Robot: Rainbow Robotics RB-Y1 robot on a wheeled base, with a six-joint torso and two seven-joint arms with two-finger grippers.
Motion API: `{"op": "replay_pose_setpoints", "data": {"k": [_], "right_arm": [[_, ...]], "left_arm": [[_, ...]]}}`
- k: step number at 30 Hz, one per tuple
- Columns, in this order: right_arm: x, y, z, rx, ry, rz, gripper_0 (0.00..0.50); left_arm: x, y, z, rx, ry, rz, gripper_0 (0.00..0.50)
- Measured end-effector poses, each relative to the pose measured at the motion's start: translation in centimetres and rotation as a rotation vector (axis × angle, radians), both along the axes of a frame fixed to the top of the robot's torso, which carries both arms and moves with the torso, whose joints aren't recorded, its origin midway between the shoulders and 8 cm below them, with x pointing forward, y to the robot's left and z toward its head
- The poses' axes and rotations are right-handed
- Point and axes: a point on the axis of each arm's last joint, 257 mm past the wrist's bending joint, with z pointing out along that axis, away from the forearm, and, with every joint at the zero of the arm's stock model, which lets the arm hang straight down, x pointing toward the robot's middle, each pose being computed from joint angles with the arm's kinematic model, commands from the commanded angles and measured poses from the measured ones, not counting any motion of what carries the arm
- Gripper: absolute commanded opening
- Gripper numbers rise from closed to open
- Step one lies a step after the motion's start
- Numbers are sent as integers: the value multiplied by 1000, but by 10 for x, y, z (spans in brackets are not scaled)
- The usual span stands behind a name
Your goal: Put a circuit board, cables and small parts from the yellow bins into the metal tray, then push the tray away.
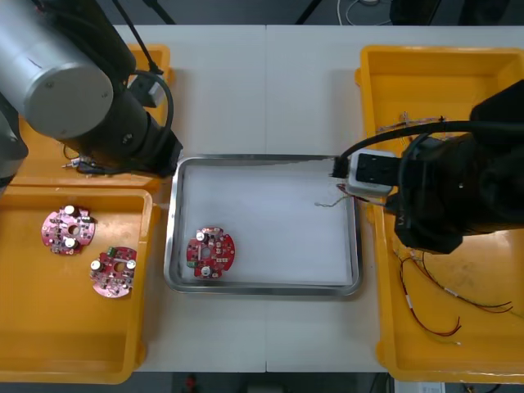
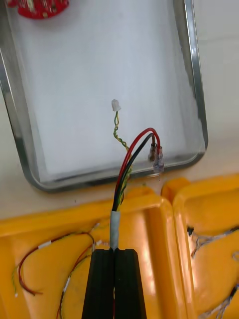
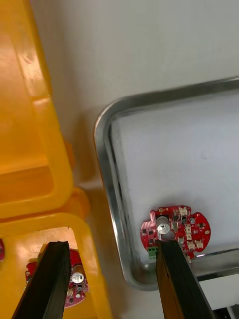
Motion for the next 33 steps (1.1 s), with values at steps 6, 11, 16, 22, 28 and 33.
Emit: {"op": "replay_pose_setpoints", "data": {"k": [6,11,16,22,28,33], "right_arm": [[11,56,-9,-15,16,80,0],[12,80,-22,-52,1,112,0],[11,79,-47,-113,27,110,0],[30,88,-72,-179,-9,187,0],[51,104,-96,-194,-40,238,0],[61,110,-119,-202,-62,244,0]], "left_arm": [[28,36,19,-31,11,130,500],[45,76,23,-46,54,258,500],[63,110,24,-56,58,357,500],[83,140,28,-106,46,455,500],[101,163,37,-213,47,559,500],[117,177,40,-257,34,619,500]]}}
